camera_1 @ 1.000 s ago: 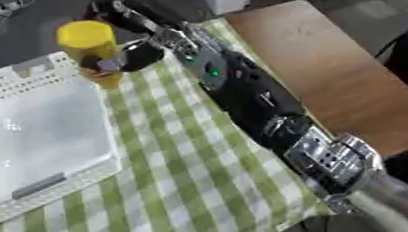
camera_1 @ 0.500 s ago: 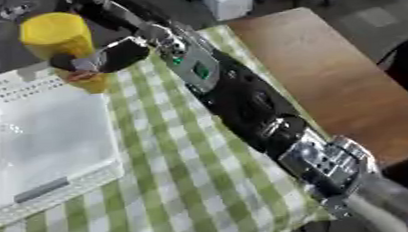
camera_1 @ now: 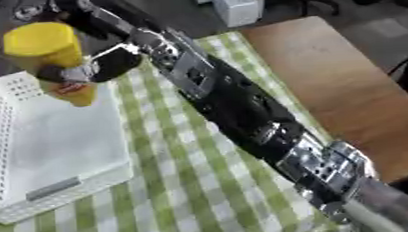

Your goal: Pick up objects on the table and place them in the box.

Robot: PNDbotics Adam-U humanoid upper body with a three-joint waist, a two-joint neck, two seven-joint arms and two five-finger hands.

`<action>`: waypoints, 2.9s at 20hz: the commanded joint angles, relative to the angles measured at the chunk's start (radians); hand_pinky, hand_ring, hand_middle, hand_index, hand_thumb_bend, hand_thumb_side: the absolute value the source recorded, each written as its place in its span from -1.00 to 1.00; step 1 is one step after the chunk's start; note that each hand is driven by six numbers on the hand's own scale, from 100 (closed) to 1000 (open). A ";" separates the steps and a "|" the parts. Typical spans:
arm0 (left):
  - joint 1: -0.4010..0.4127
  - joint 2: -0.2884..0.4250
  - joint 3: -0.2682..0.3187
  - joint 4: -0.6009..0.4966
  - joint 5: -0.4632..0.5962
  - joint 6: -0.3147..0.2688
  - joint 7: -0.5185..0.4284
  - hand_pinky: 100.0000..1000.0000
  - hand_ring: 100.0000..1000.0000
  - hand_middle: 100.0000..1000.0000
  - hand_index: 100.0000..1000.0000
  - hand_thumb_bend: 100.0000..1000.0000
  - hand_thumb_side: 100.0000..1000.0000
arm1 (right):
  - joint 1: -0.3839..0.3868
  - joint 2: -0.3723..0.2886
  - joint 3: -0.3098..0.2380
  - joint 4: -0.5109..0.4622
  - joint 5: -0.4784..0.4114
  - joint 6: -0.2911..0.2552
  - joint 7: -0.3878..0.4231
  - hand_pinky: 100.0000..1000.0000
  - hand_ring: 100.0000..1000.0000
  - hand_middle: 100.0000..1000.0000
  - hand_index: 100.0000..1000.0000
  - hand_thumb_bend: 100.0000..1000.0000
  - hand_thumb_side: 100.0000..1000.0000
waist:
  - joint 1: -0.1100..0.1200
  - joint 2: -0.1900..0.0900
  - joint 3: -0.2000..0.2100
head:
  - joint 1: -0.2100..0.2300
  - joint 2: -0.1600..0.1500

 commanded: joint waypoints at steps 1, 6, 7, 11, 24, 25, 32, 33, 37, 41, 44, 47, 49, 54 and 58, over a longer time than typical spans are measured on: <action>-0.023 0.005 0.003 -0.015 0.011 0.011 0.004 0.31 0.31 0.79 0.79 -0.84 0.27 | -0.027 -0.001 -0.009 -0.009 0.003 -0.021 0.001 -1.00 -1.00 -1.00 -1.00 0.10 -0.28 | -0.001 -0.010 0.005 | 0.014 -0.019; -0.040 -0.003 0.004 -0.015 0.021 0.015 0.007 0.31 0.31 0.79 0.79 -0.85 0.27 | -0.020 0.003 -0.002 0.029 0.051 -0.168 -0.016 -1.00 -0.97 -0.72 -0.47 0.46 0.07 | -0.004 -0.005 0.016 | 0.023 -0.026; -0.041 -0.003 0.005 -0.015 0.021 0.016 0.009 0.31 0.31 0.79 0.79 -0.85 0.27 | -0.018 0.005 0.002 0.049 0.062 -0.192 0.005 -1.00 -0.97 -0.72 -0.47 0.46 0.07 | -0.004 -0.004 0.017 | 0.025 -0.026; -0.039 -0.004 0.006 -0.015 0.019 0.021 0.010 0.31 0.31 0.79 0.79 -0.85 0.27 | -0.009 0.010 -0.004 0.110 0.124 -0.223 0.131 0.08 0.70 0.80 0.70 0.48 0.48 | -0.007 -0.003 0.014 | 0.033 -0.022; -0.015 0.002 0.008 -0.015 0.007 0.027 0.008 0.30 0.30 0.79 0.79 -0.84 0.27 | 0.060 -0.051 -0.017 -0.028 -0.167 -0.134 0.181 -0.04 0.69 0.79 0.68 0.38 0.55 | -0.013 -0.013 -0.004 | 0.063 -0.039; -0.012 0.004 0.010 -0.015 0.006 0.028 0.011 0.30 0.30 0.79 0.79 -0.84 0.27 | 0.085 -0.086 -0.024 -0.082 -0.223 -0.110 0.167 -0.08 0.67 0.76 0.67 0.35 0.57 | -0.014 -0.016 -0.007 | 0.069 -0.042; 0.018 0.022 0.022 -0.015 -0.010 0.032 0.024 0.30 0.30 0.79 0.79 -0.83 0.27 | 0.318 -0.323 -0.117 -0.524 -0.627 0.096 -0.047 -0.38 0.52 0.67 0.66 0.18 0.71 | -0.017 -0.032 -0.029 | 0.124 -0.065; 0.023 0.025 0.025 -0.015 -0.013 0.031 0.027 0.30 0.30 0.79 0.79 -0.83 0.27 | 0.357 -0.345 -0.140 -0.584 -0.683 0.118 -0.095 -0.46 0.50 0.66 0.66 0.17 0.72 | -0.015 -0.034 -0.033 | 0.135 -0.077; 0.049 0.035 0.031 -0.015 -0.029 0.033 0.035 0.29 0.29 0.79 0.79 -0.84 0.28 | 0.489 -0.405 -0.243 -0.772 -0.848 0.170 -0.253 -0.76 0.35 0.57 0.58 0.10 0.74 | -0.011 -0.041 -0.058 | 0.175 -0.106; 0.075 0.046 0.038 -0.015 -0.046 0.030 0.042 0.29 0.29 0.79 0.79 -0.84 0.28 | 0.571 -0.384 -0.330 -0.792 -0.947 0.083 -0.328 -0.65 0.24 0.48 0.53 0.00 0.70 | -0.005 -0.048 -0.086 | 0.151 -0.123; 0.089 0.050 0.041 -0.015 -0.057 0.027 0.046 0.28 0.29 0.79 0.79 -0.83 0.28 | 0.612 -0.344 -0.363 -0.793 -0.965 0.022 -0.345 -0.56 0.22 0.45 0.50 -0.06 0.68 | 0.002 -0.050 -0.100 | 0.103 -0.155; 0.096 0.054 0.043 -0.015 -0.064 0.022 0.050 0.29 0.29 0.79 0.79 -0.83 0.28 | 0.628 -0.324 -0.384 -0.793 -0.949 -0.038 -0.369 -0.49 0.19 0.42 0.48 -0.14 0.67 | 0.006 -0.053 -0.113 | 0.056 -0.194; 0.103 0.057 0.044 -0.015 -0.068 0.018 0.053 0.29 0.29 0.79 0.79 -0.83 0.28 | 0.627 -0.314 -0.389 -0.793 -0.947 -0.061 -0.396 -0.47 0.18 0.40 0.47 -0.16 0.67 | 0.005 -0.057 -0.119 | 0.030 -0.218; 0.107 0.061 0.042 -0.015 -0.070 0.018 0.055 0.29 0.29 0.79 0.79 -0.83 0.28 | 0.618 -0.289 -0.387 -0.793 -0.951 -0.098 -0.431 -0.42 0.15 0.38 0.45 -0.20 0.64 | 0.000 -0.064 -0.121 | -0.011 -0.257; 0.094 0.061 0.041 -0.015 -0.064 0.019 0.058 0.29 0.30 0.79 0.79 -0.83 0.28 | 0.628 -0.288 -0.380 -0.793 -0.943 -0.106 -0.429 -0.45 0.15 0.37 0.45 -0.20 0.64 | -0.005 -0.066 -0.117 | -0.071 -0.290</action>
